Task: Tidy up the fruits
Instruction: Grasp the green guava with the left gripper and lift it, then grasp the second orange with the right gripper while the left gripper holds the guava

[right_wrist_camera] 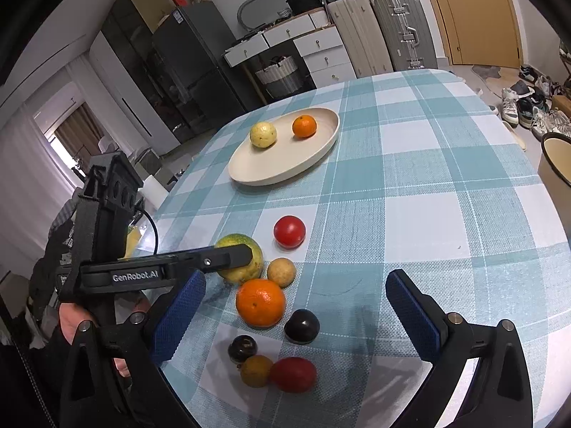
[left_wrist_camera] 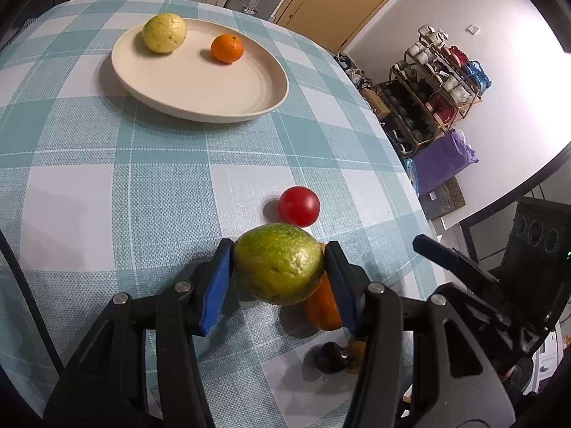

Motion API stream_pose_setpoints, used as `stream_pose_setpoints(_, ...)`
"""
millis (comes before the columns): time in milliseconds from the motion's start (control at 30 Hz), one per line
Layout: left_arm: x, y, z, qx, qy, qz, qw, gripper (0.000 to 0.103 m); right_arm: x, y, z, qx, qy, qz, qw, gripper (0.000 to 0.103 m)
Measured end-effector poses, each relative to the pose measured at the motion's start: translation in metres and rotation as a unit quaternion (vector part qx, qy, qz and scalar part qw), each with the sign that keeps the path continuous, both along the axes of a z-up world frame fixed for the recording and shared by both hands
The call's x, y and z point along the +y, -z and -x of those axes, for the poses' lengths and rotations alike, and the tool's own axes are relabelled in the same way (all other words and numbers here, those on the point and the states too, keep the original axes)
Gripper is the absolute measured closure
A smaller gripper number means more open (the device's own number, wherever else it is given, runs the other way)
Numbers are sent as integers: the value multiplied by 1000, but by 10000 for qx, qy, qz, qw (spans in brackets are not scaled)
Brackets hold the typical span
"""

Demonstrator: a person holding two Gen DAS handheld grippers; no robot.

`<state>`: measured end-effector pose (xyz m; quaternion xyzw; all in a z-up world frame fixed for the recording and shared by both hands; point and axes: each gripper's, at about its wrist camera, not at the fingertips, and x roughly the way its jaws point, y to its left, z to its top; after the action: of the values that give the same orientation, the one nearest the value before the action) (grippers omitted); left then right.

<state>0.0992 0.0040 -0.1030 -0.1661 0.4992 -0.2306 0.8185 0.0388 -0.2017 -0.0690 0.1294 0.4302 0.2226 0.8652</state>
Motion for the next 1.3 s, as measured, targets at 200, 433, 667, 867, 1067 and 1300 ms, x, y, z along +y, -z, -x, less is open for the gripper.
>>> stream_pose_setpoints(200,7,-8,2,-130,-59,-34,9999,54,5,1,0,12,-72,87,9999,0)
stream_pose_setpoints(433,23,-17,9,-187,-180,7,9997,54,18,4,2,-23,-287,210,9994,0)
stream_pose_setpoints(667,40,-25,18,-263,-315,35,9992,54,34,7,3,-62,-582,261,9979,0)
stream_pose_setpoints(867,49,-32,26,-292,-332,148,9989,54,45,12,3,11,-783,251,9966,9)
stream_pose_setpoints(1067,55,-41,33,-409,-374,141,9984,54,54,20,0,143,-946,210,9952,17)
stream_pose_setpoints(1300,61,-42,37,-389,-398,145,9983,54,60,28,-8,292,-933,392,9944,38)
